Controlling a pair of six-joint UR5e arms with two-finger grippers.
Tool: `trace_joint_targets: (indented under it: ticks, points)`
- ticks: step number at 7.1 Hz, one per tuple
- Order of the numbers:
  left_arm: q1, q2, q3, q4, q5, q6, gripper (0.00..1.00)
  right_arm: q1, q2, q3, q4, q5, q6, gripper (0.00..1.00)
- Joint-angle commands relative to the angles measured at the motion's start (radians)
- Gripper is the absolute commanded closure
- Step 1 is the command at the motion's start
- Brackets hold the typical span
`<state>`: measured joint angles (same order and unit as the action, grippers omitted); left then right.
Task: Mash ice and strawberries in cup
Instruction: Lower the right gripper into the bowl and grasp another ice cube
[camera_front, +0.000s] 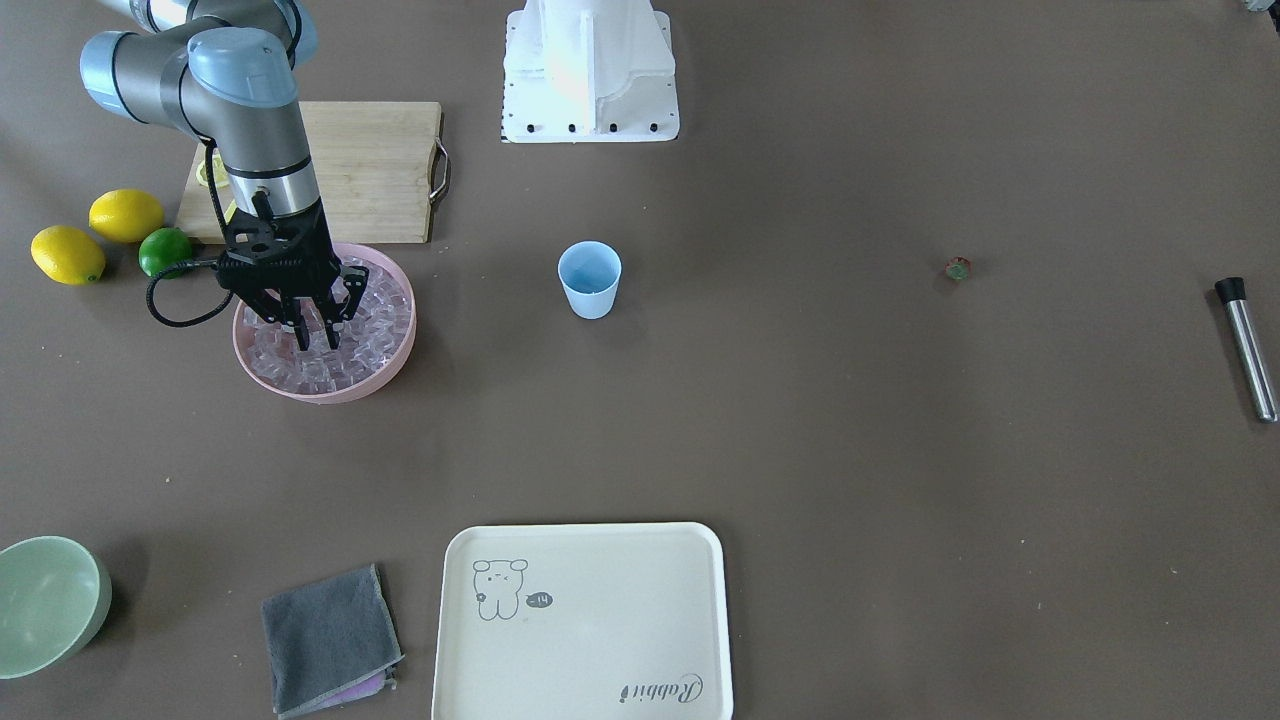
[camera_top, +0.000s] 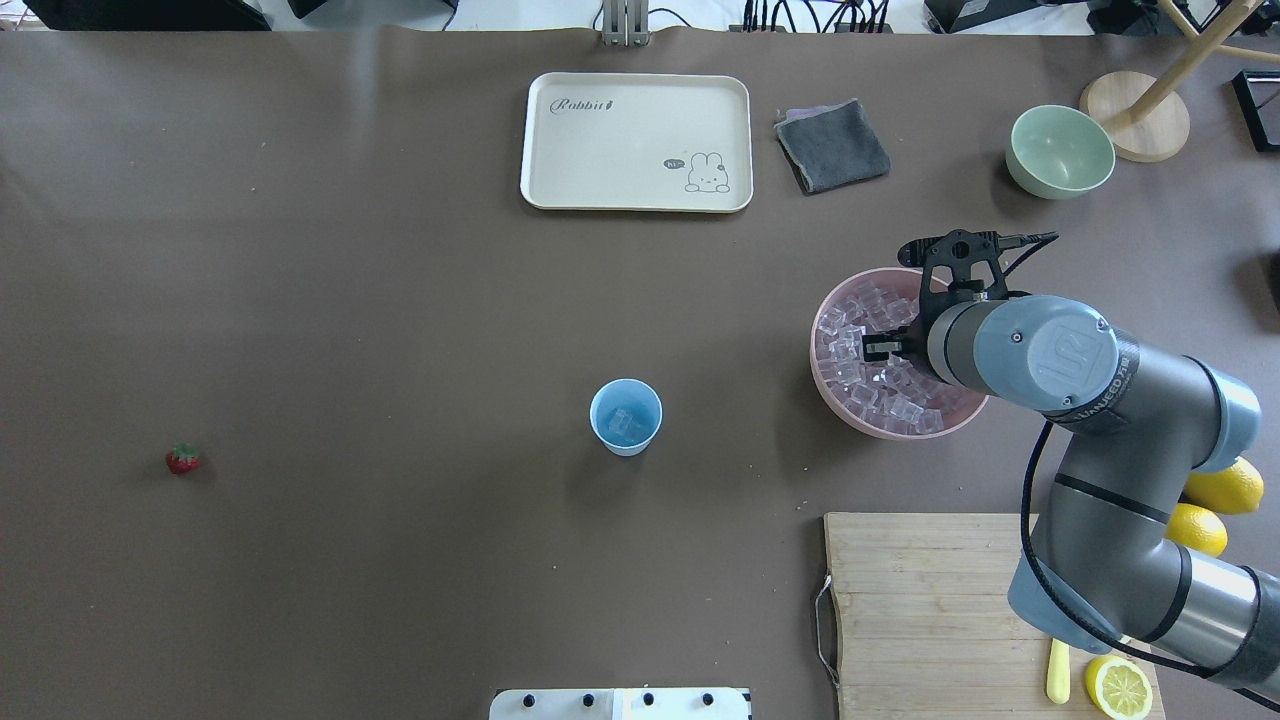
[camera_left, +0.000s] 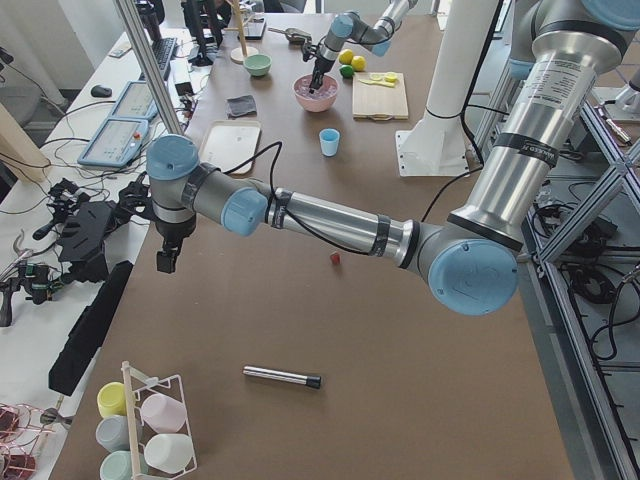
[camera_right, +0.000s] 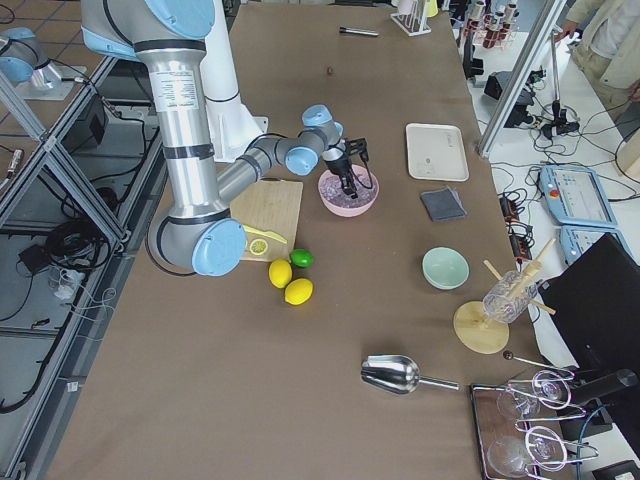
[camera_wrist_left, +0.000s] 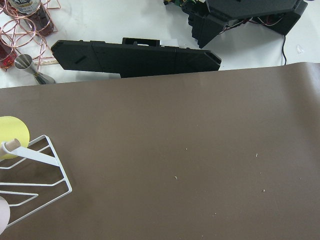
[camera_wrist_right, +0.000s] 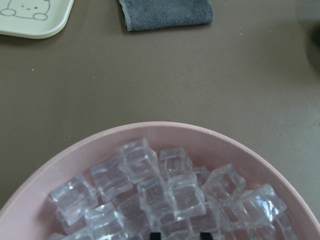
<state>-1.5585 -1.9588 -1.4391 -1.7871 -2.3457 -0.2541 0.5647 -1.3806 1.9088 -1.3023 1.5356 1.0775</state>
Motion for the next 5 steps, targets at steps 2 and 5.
trace_joint_targets:
  ticks: [2,5]
  points:
    - [0.003,-0.011,0.002,0.0,0.0,-0.002,0.02,0.009,0.0,-0.001,-0.002,0.012,-0.001,1.0]
    - [0.005,-0.032,0.025,0.0,0.0,-0.002,0.02,0.076,0.0,0.045,-0.002,0.092,-0.004,1.0]
